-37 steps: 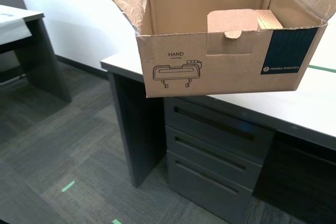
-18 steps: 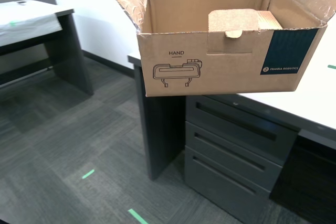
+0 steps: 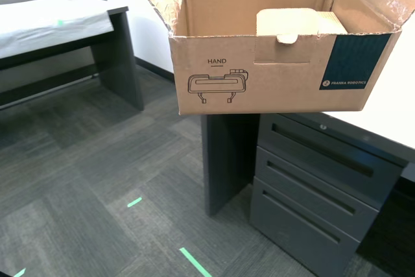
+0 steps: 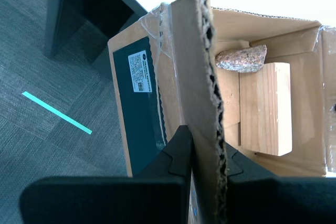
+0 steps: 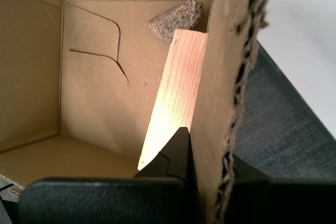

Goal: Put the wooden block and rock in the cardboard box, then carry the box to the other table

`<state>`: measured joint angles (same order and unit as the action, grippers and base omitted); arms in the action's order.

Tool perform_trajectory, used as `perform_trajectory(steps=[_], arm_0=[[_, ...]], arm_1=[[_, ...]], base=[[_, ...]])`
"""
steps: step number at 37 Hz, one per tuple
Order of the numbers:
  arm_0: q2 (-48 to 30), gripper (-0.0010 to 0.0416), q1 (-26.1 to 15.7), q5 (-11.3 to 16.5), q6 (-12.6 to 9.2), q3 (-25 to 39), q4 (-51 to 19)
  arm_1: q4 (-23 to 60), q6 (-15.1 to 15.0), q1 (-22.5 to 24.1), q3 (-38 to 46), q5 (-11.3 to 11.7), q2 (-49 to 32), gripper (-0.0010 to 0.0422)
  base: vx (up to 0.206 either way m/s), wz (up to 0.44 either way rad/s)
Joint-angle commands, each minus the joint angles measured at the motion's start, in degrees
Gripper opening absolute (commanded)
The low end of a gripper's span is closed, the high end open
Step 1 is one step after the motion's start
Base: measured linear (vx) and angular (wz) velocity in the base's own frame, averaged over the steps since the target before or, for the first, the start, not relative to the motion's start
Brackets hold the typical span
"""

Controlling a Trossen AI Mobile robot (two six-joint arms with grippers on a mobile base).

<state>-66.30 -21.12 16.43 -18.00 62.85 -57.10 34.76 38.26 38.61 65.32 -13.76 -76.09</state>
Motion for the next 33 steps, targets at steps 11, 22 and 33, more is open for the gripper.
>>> perform_trajectory(steps=[11,22,33], arm_0=[[0.0,-0.0001,0.0,0.5,2.0,0.1,0.1],[0.0,0.0000,0.0,0.5,1.9,0.1,0.1],[0.0,-0.0001,0.0,0.5,1.0,0.1,2.5]], arm_1=[[-0.6,2.3,0.1,0.1,-0.2,0.0,0.0000],[-0.6,3.4,0.1,0.1,1.5,0.0,-0.0001],[-0.6,3.3,0.1,0.1,1.5,0.0,-0.0001]], base=[[-0.006,0.193],[-0.001,0.211],[0.003,0.247]])
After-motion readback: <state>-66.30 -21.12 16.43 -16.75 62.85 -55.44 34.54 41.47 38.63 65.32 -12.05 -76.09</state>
